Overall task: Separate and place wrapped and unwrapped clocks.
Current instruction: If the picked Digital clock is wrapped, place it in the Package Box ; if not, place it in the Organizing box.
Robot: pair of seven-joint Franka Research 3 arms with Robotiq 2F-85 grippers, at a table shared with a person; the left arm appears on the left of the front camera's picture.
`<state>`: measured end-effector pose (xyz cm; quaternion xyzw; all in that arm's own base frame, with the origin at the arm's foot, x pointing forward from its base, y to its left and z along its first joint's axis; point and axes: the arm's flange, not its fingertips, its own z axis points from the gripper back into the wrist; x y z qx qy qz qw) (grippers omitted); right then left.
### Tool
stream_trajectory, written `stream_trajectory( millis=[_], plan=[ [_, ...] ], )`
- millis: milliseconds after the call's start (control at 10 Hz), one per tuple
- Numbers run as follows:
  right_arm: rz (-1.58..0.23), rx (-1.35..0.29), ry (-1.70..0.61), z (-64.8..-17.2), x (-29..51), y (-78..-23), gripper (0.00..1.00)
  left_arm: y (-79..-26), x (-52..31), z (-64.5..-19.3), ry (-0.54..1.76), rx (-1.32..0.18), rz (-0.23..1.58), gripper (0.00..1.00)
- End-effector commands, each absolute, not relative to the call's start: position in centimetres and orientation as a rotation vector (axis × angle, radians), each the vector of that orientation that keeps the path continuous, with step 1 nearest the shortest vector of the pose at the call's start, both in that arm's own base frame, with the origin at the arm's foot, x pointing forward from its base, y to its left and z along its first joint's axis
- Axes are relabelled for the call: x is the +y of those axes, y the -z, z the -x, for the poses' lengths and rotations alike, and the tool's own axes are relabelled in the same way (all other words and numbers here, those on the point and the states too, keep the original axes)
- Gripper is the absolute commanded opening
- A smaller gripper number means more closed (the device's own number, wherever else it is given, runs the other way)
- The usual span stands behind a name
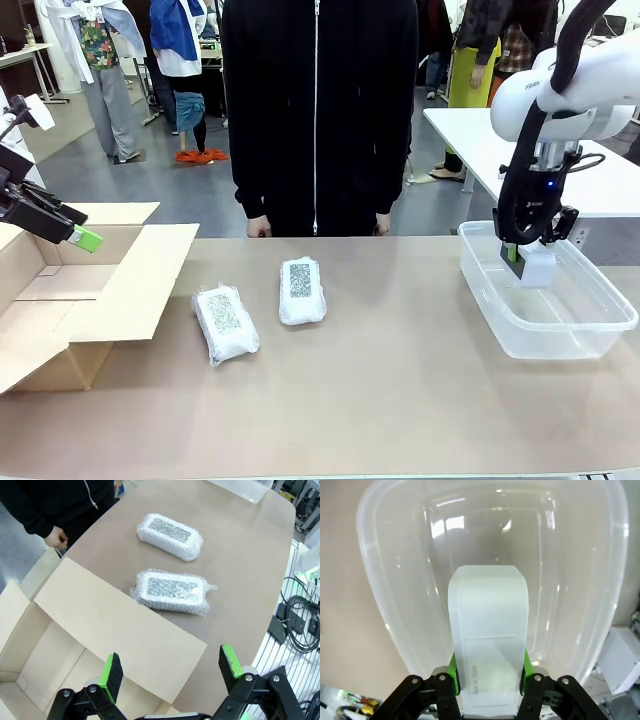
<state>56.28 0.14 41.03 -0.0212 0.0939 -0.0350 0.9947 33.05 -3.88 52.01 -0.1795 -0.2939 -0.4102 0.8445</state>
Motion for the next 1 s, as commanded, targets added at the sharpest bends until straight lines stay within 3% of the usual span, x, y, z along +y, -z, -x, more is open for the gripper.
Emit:
stream_trajectory(
  millis=[0, 400, 500, 600, 900],
  plan=[
    [0.042, 0.19, 0.048, -56.5, 0.2, -39.4, 0.51, -51.9, -3.8, -33.2, 0.875, -0.628, 0.396, 1.0],
    [0.022, 0.189, 0.044, -57.2, 0.4, -37.2, 0.51, -51.9, -3.8, -33.2, 0.875, -0.628, 0.396, 1.0],
    [0.027, 0.21, 0.034, -57.2, 0.3, -37.2, 0.63, -51.9, -3.8, -33.2, 0.875, -0.628, 0.396, 1.0],
    [0.03, 0.218, 0.043, -57.2, 0.1, -37.3, 1.0, -51.9, -3.8, -33.2, 0.875, -0.628, 0.396, 1.0],
    [0.047, 0.263, 0.0, -57.0, 0.3, -37.9, 1.0, -51.9, -3.8, -33.2, 0.875, -0.628, 0.396, 1.0]
  ],
)
